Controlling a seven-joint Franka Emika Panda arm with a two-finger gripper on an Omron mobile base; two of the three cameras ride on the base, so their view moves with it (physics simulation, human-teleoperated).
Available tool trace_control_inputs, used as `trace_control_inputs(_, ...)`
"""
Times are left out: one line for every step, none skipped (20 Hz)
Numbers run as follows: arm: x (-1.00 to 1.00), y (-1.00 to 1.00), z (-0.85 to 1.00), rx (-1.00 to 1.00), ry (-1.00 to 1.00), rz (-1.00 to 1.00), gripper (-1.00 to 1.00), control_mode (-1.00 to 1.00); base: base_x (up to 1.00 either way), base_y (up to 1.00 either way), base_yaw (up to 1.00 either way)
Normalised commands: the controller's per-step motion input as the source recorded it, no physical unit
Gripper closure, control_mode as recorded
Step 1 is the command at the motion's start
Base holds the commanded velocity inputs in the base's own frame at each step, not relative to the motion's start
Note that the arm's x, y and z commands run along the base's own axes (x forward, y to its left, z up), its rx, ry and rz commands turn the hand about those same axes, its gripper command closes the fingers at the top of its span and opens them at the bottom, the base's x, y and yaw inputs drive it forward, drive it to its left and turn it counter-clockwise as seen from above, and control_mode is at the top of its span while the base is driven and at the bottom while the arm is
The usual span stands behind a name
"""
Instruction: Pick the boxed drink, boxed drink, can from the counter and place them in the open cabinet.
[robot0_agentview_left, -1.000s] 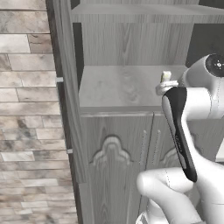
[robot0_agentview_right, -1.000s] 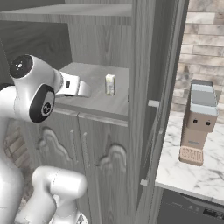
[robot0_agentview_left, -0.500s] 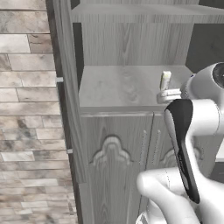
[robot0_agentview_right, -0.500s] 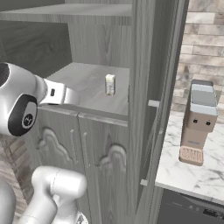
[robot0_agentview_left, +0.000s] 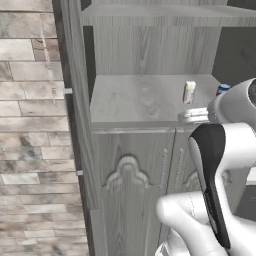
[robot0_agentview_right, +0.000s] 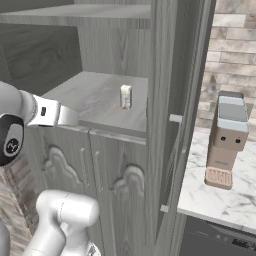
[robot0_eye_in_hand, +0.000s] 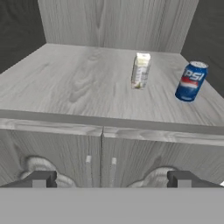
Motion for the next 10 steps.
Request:
trace_control_inputs(-0.24, 0.08, 0.0, 0.0, 0.0, 0.0, -1.0, -1.0, 0.0, 0.0, 0.0)
trace_control_inputs(-0.25, 0.04, 0.0, 0.0, 0.0, 0.0, -1.0, -1.0, 0.0, 0.0, 0.0)
trace_control_inputs(-0.25, 0.04, 0.0, 0.0, 0.0, 0.0, -1.0, -1.0, 0.0, 0.0, 0.0)
trace_control_inputs(-0.26, 0.02, 0.0, 0.0, 0.0, 0.0, -1.0, -1.0, 0.0, 0.0, 0.0)
trace_control_inputs(-0.31, 0.0, 0.0, 0.02, 0.0, 0.0, -1.0, -1.0, 0.0, 0.0, 0.0)
trace_control_inputs(-0.29, 0.0, 0.0, 0.03, 0.0, 0.0, -1.0, -1.0, 0.0, 0.0, 0.0)
trace_control_inputs(-0.29, 0.0, 0.0, 0.0, 0.0, 0.0, -1.0, -1.0, 0.0, 0.0, 0.0)
trace_control_inputs(-0.17, 0.0, 0.0, 0.0, 0.0, 0.0, -1.0, -1.0, 0.0, 0.0, 0.0)
trace_control_inputs(-0.16, 0.0, 0.0, 0.0, 0.0, 0.0, -1.0, -1.0, 0.0, 0.0, 0.0)
trace_control_inputs(-0.16, 0.0, 0.0, 0.0, 0.0, 0.0, -1.0, -1.0, 0.0, 0.0, 0.0)
